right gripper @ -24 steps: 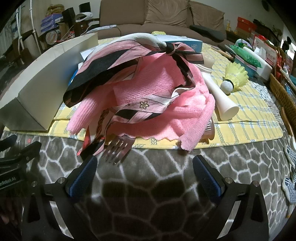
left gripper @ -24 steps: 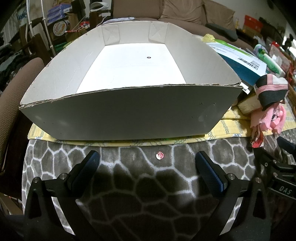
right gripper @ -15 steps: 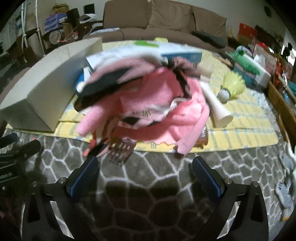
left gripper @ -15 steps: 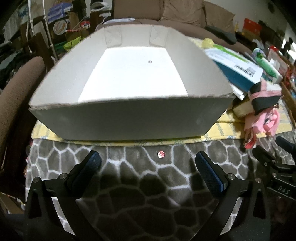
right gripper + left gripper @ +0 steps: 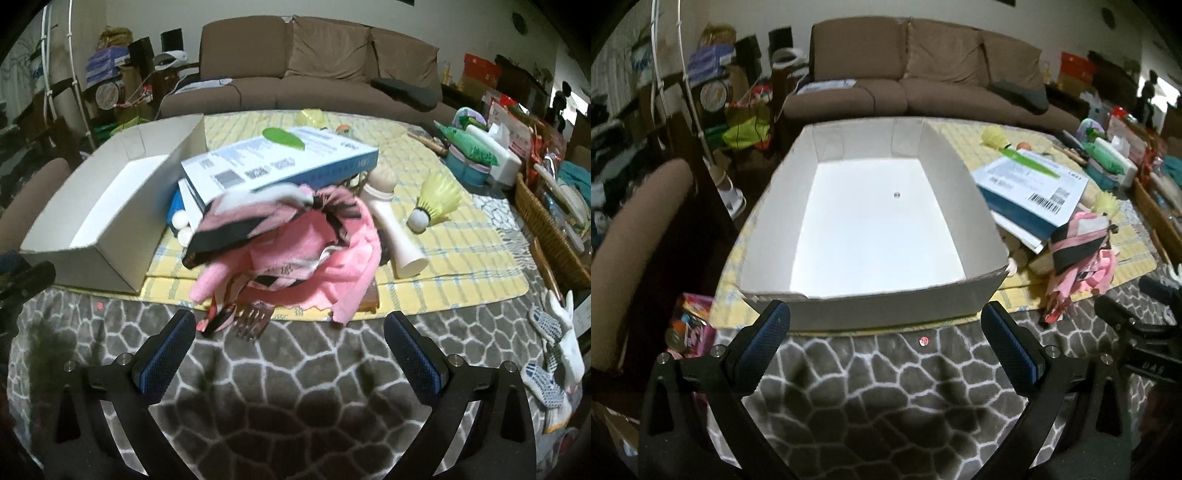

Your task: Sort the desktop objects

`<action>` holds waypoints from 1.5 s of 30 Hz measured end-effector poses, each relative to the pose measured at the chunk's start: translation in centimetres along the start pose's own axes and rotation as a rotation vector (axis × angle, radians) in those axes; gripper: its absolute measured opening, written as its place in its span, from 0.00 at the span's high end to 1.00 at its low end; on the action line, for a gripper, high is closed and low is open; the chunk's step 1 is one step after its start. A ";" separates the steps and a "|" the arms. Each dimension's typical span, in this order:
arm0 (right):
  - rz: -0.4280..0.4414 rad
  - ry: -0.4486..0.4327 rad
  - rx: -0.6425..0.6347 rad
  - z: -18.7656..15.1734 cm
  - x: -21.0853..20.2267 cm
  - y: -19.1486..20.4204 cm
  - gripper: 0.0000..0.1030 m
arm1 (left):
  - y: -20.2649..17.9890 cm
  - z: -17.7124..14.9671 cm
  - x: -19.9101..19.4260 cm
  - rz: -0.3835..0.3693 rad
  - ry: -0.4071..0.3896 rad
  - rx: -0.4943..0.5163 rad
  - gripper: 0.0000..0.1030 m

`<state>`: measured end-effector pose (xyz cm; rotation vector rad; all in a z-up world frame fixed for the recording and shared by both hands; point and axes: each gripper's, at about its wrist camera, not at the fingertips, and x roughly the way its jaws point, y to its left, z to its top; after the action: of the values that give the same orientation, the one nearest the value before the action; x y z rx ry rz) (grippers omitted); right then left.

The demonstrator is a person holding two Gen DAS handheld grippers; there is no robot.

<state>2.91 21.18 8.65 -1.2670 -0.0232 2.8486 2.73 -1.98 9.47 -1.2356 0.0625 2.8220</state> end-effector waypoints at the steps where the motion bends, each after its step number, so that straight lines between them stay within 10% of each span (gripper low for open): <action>1: 0.001 -0.004 0.002 0.2 -0.3 -0.1 0.00 | -0.2 0.3 -0.4 -0.003 -0.010 0.012 0.00; 30: -0.037 -0.078 0.002 6.8 -4.2 -4.8 0.00 | -5.0 8.0 -1.4 -0.130 -0.082 0.134 0.00; 45: -0.113 -0.083 0.174 7.9 -2.5 -17.1 0.00 | -9.7 12.7 4.4 -0.196 -0.030 0.183 0.00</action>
<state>-0.96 38.20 16.19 -1.0785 0.1434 2.7366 -8.83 8.62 14.71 -1.0956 0.1829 2.6004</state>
